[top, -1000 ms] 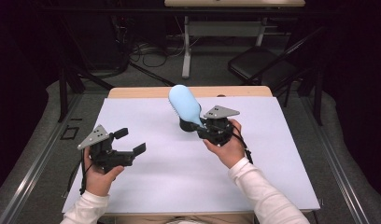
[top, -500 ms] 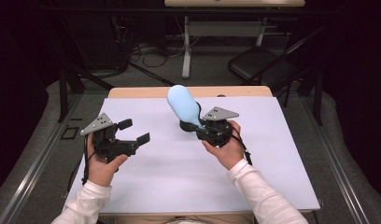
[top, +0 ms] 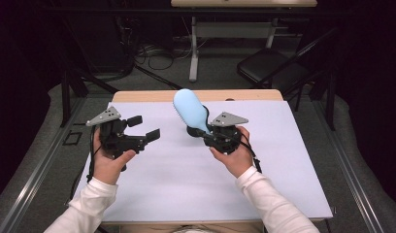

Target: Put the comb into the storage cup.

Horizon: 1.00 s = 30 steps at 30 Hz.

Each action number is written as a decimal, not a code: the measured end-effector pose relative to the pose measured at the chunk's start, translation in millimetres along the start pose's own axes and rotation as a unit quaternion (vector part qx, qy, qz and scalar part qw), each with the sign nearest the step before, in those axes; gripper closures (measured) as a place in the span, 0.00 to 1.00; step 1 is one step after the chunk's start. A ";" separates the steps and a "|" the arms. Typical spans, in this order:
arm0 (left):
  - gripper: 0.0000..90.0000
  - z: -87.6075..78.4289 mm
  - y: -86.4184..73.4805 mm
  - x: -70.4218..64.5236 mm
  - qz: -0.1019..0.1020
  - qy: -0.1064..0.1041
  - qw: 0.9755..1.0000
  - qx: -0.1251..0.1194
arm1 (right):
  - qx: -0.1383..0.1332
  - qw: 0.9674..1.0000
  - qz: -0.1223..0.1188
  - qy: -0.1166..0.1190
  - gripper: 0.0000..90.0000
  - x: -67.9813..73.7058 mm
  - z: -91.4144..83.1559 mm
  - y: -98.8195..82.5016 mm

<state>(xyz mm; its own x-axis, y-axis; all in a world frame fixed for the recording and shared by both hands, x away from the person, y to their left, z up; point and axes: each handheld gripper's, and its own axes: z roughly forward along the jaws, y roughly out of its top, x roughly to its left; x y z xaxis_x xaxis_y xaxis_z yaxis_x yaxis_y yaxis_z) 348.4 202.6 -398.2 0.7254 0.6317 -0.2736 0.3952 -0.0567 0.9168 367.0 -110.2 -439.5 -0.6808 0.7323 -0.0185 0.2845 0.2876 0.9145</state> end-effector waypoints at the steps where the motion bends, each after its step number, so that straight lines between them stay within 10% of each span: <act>1: 0.03 0.0 0.0 0.0 0.000 0.000 1.000 0.000 | 0.000 1.000 0.000 0.000 0.77 0.0 0.0 0.0; 30: 0.04 51.2 31.3 -5.8 -0.045 -0.051 0.997 0.025 | -0.014 1.000 0.001 0.004 0.77 4.3 -3.7 1.5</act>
<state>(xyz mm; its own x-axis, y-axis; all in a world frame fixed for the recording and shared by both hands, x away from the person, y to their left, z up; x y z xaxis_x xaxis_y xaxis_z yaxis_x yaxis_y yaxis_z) 385.4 157.5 -382.9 0.7380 0.5549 -0.3840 0.4867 -0.0437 0.8725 362.0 -108.9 -436.7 -0.6855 0.7279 -0.0138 0.2672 0.2691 0.9253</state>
